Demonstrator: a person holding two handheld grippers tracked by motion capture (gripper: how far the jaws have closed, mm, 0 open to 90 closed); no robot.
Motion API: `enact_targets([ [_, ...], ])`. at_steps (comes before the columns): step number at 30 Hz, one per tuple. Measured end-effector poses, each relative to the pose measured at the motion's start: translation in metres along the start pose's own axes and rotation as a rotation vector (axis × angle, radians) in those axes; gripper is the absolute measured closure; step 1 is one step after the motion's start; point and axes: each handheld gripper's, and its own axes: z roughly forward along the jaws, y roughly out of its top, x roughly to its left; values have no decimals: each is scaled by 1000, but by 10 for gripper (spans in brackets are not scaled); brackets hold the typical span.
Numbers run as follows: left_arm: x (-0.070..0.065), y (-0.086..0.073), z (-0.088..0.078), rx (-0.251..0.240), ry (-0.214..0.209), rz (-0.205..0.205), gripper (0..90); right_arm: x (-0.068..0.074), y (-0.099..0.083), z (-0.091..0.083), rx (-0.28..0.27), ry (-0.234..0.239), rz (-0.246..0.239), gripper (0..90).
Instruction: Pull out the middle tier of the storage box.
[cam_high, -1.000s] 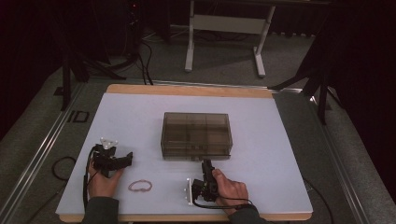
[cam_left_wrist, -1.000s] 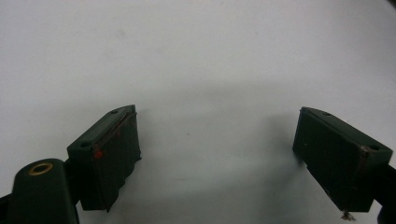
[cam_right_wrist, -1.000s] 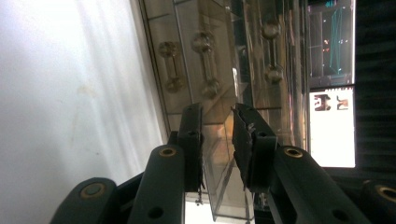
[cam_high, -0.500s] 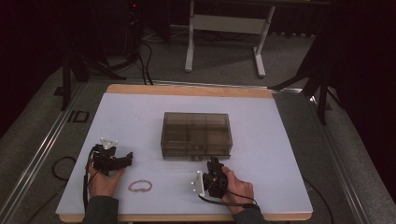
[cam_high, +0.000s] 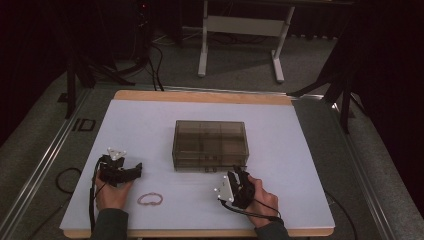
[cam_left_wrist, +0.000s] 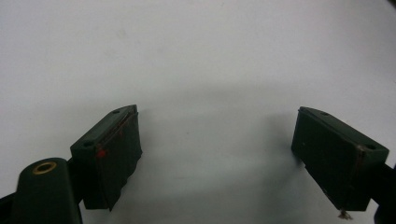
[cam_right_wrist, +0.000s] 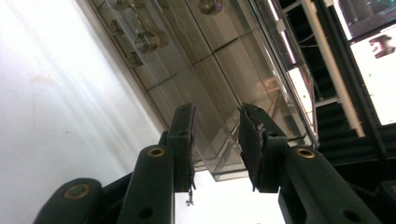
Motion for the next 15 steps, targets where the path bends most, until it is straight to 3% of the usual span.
enact_targets([
  [6, 0, 0, -1, -6, -6, 3, 191, -8, -8, 0, 2, 29, 66, 641],
  [15, -1, -1, -2, -15, -15, 11, 241, -33, -24, -2, 0, 65, 198, 622],
])
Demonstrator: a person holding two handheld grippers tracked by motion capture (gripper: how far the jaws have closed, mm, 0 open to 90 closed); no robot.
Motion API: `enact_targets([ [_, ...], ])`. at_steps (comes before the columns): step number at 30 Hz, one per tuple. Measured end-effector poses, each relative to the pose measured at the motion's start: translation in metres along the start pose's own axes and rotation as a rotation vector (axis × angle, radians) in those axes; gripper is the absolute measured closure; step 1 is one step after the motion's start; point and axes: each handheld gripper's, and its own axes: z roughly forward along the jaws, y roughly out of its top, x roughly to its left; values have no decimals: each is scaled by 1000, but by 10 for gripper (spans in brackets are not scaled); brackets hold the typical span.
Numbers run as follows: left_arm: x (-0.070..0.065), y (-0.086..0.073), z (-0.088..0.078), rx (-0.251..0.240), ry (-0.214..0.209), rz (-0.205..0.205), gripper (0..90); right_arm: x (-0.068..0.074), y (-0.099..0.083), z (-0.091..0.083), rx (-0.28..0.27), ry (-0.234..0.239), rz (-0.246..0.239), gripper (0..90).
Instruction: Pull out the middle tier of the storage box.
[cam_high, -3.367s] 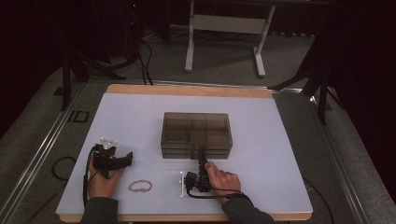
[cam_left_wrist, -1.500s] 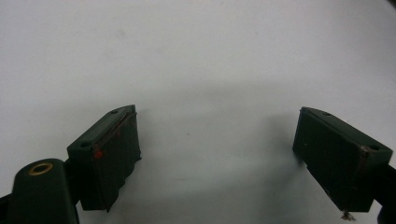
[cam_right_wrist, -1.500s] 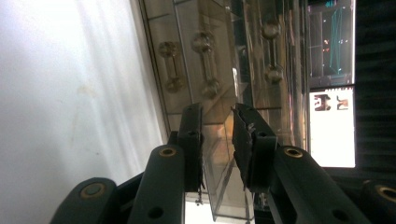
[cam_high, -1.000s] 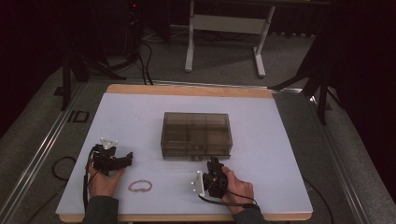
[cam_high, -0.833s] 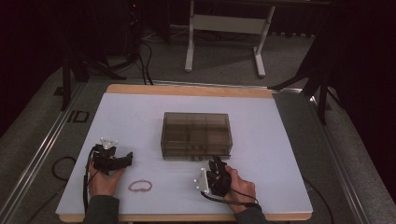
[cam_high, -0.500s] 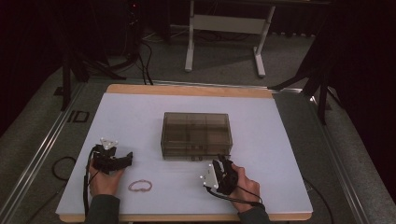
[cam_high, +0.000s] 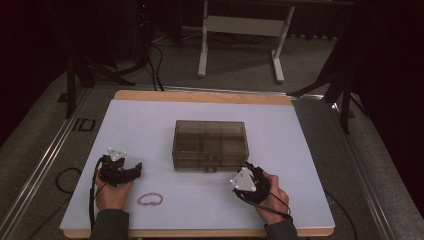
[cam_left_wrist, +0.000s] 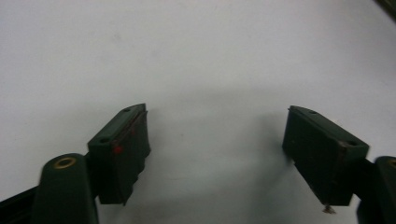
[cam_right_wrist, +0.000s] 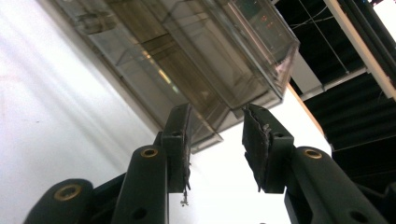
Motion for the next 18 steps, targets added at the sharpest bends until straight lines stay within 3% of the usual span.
enact_targets([
  [4, -1, 0, -1, -5, -5, 0, 255, -6, -3, -1, -1, 12, 39, 616],
  [12, -5, -1, -6, -33, -7, 19, 411, -24, -16, 0, -16, 80, 141, 594],
  [18, -5, 0, -14, -69, -43, 23, 441, -32, -22, 3, -22, 131, 195, 589],
])
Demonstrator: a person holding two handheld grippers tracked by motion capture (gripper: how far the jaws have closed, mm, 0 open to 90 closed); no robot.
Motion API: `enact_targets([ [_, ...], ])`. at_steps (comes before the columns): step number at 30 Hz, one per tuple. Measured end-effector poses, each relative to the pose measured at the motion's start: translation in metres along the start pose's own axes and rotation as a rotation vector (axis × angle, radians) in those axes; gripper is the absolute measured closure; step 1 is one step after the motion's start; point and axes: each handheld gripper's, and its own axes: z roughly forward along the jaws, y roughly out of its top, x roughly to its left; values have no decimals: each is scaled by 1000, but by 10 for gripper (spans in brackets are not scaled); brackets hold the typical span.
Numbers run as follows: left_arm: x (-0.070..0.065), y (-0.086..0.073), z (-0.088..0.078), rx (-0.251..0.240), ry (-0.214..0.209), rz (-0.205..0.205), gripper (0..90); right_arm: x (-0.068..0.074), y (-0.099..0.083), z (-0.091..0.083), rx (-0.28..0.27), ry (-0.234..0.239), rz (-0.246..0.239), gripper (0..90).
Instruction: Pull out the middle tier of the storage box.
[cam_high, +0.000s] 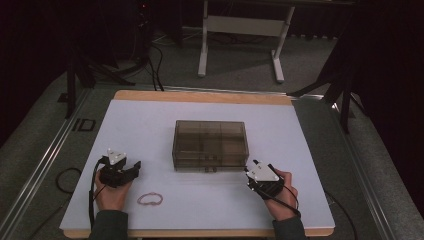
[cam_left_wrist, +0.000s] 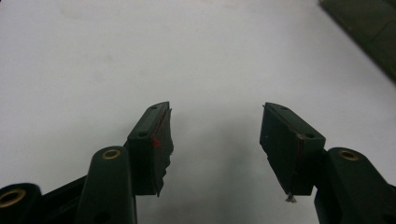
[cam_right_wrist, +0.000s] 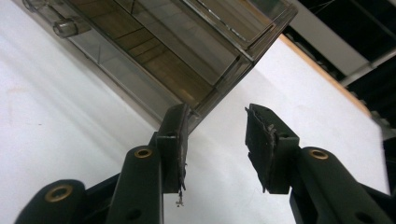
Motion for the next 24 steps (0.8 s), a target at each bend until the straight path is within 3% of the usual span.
enact_targets([
  [4, -3, 1, -3, -13, -31, 12, 447, -4, -3, 3, -10, 46, 32, 587],
  [15, -14, 1, -7, -28, -127, 94, 478, -11, -8, 11, -37, 148, 107, 586],
  [16, -18, 1, -6, -25, -143, 116, 478, -12, -9, 12, -38, 153, 111, 586],
  [24, -29, 4, -8, -32, -244, 144, 515, -13, -12, 18, -42, 211, 153, 580],
])
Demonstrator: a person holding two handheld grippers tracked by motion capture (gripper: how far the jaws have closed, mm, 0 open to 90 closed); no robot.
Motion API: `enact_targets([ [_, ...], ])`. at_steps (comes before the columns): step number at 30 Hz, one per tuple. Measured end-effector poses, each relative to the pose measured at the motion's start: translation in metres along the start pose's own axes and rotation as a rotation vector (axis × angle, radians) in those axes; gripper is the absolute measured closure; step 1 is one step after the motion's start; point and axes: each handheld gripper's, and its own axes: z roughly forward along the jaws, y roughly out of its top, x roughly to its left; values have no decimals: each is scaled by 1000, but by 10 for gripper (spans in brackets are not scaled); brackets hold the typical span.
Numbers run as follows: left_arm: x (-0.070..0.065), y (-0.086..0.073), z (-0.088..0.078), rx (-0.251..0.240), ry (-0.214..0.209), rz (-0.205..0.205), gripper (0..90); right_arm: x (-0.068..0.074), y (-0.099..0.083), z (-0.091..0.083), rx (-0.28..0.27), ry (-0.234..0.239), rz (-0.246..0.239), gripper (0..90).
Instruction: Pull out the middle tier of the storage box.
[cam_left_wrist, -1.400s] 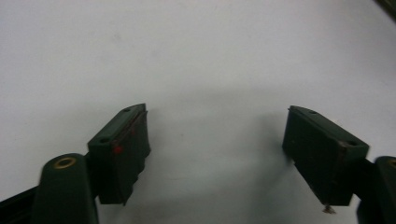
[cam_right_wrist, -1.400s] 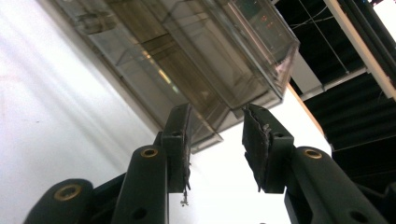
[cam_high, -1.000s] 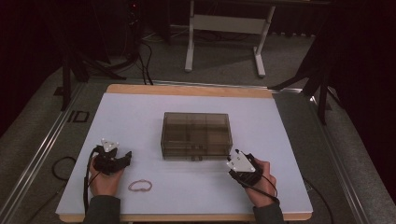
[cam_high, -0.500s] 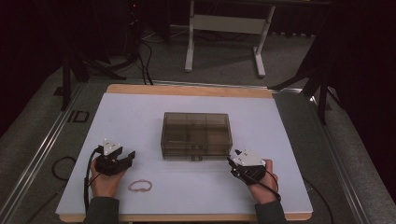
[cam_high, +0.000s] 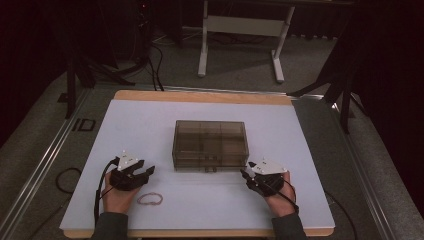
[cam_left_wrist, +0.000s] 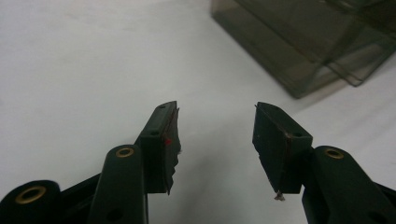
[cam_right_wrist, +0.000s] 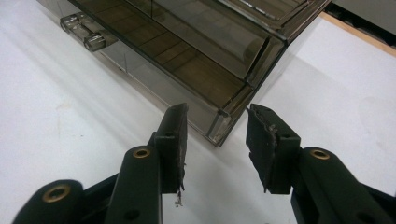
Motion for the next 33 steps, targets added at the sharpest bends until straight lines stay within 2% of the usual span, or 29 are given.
enact_targets([
  [7, -8, 5, 0, -25, -82, 19, 531, -2, -3, 4, 7, 16, 26, 581],
  [11, -12, 7, 0, -10, -98, 54, 545, -1, -4, 5, 7, 26, 38, 581],
  [15, -19, 10, 0, -20, -113, 79, 534, -1, -4, 6, 5, 30, 40, 581],
  [21, -28, 14, 3, -20, -134, 101, 513, -2, -5, 7, 8, 35, 54, 584],
  [33, -40, 18, 9, 7, -134, 137, 531, -1, -5, 10, 11, 34, 63, 598],
])
